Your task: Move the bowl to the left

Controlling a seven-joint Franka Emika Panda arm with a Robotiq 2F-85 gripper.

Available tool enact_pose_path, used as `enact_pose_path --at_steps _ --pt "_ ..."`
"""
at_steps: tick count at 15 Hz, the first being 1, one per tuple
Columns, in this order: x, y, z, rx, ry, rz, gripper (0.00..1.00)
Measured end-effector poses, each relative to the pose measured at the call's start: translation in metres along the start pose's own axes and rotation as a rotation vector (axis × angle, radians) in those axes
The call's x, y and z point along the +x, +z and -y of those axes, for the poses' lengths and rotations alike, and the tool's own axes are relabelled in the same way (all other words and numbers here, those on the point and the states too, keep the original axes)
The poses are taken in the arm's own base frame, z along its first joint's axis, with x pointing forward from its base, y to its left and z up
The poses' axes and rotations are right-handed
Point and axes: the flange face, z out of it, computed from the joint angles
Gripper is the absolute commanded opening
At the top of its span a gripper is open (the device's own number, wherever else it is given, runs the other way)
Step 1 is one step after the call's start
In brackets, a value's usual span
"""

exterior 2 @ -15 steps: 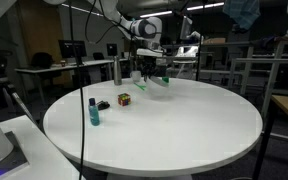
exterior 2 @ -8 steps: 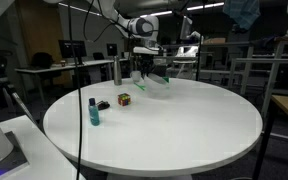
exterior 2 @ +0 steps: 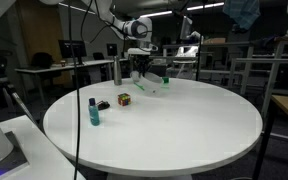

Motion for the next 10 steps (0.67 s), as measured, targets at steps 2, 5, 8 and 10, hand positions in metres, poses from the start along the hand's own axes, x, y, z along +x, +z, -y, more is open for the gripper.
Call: enact_pose_path --at_steps 2,5,8,10 --pt "0.002 0.005 0.007 -0.005 0.024 0.010 0.03" --pt "0.004 0.014 0.018 -0.007 0.053 0.028 0.03" --pt "0.008 0.029 0.029 -0.018 0.066 0.052 0.03" --pt "0.009 0.039 0.035 -0.028 0.071 0.070 0.03"
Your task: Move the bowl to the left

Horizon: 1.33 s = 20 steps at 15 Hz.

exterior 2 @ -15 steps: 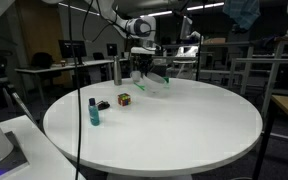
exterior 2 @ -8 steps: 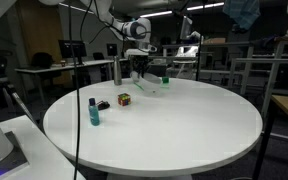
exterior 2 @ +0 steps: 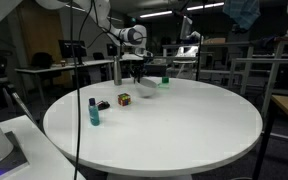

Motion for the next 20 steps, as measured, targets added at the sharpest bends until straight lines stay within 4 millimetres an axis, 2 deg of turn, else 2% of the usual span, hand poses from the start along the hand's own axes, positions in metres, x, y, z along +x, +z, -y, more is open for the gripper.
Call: enact_pose_path --at_steps 4,12,20 --pt "0.003 0.013 0.014 -0.022 -0.009 0.024 0.03" --pt "0.007 0.010 0.024 -0.051 -0.029 0.026 0.03" --pt "0.013 0.008 0.055 -0.068 -0.077 0.024 0.03"
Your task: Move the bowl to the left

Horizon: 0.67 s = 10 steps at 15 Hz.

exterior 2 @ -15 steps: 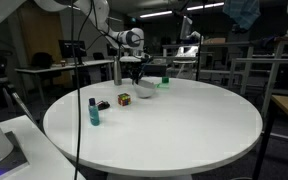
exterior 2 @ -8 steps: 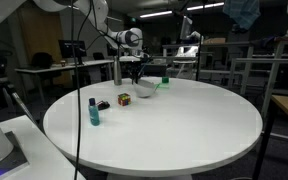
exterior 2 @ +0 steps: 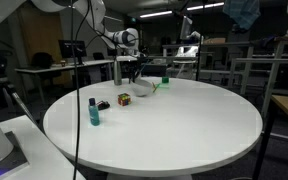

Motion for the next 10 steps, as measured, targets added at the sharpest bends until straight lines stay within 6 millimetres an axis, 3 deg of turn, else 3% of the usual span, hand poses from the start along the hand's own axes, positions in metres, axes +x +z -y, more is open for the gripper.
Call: enact_pose_path --at_steps 10 --pt "0.012 0.006 0.023 -0.090 -0.075 -0.069 0.03"
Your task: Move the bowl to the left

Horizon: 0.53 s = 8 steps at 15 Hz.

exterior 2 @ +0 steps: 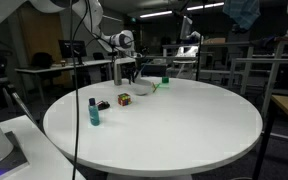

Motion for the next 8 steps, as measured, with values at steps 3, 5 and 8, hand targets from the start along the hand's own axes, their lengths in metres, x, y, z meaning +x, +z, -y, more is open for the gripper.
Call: enact_pose_path --at_steps 3,5,8 --pt "0.0037 0.0058 0.0033 -0.032 0.002 -0.051 0.03" --pt "0.0050 0.0080 0.0041 -0.049 0.011 -0.079 0.03" --pt "0.0061 0.0112 0.0057 -0.077 0.018 -0.112 0.03"
